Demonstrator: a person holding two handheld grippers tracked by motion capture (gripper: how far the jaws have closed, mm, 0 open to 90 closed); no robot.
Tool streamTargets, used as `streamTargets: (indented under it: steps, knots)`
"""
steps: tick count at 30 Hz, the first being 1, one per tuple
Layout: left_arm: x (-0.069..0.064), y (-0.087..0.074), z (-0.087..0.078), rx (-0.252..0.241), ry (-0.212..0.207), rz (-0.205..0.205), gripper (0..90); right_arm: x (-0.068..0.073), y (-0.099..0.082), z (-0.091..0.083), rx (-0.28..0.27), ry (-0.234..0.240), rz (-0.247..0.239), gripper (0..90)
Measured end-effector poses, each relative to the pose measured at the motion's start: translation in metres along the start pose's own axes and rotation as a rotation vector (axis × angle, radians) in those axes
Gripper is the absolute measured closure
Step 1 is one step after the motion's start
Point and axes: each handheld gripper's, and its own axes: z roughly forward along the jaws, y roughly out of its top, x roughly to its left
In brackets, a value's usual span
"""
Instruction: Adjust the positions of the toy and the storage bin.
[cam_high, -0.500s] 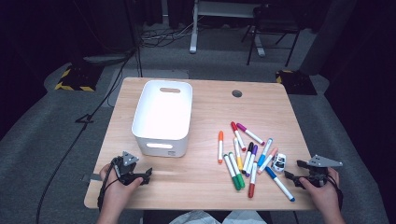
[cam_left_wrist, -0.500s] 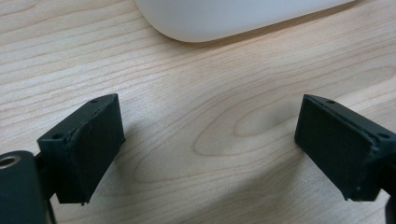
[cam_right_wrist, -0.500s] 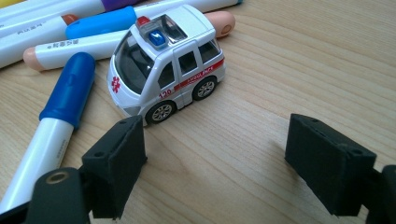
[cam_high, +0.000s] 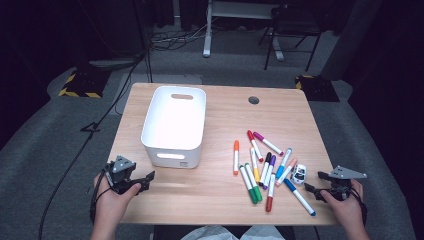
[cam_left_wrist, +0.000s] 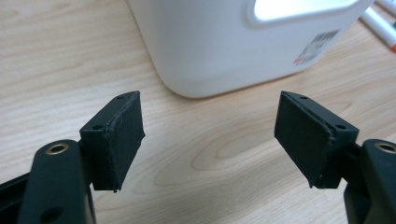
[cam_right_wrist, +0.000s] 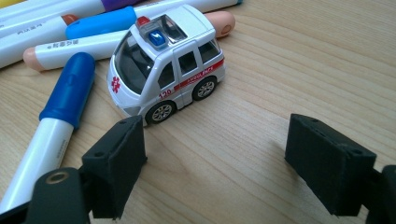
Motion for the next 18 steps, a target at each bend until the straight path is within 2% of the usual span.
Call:
streamTargets:
  steps: [3,6,9,14,18]
  knots:
    - [0.001,0.007,-0.008,-0.035,-0.036,-0.015,23.7,0.0,0.0,0.0,0.0,0.0,0.0,20.5]
    - [0.002,0.016,-0.016,-0.063,-0.046,-0.01,23.4,0.0,0.0,0.0,0.0,0.0,0.0,20.5]
    - [0.004,0.027,-0.022,-0.083,-0.047,-0.012,23.4,0.0,0.0,0.0,0.0,0.0,-0.001,20.5]
    - [0.006,0.043,-0.03,-0.097,-0.039,0.01,23.5,0.0,0.0,0.0,0.0,0.0,0.0,20.5]
    - [0.007,0.062,-0.029,-0.111,-0.057,0.014,25.1,0.0,0.0,0.0,0.0,0.0,0.0,20.5]
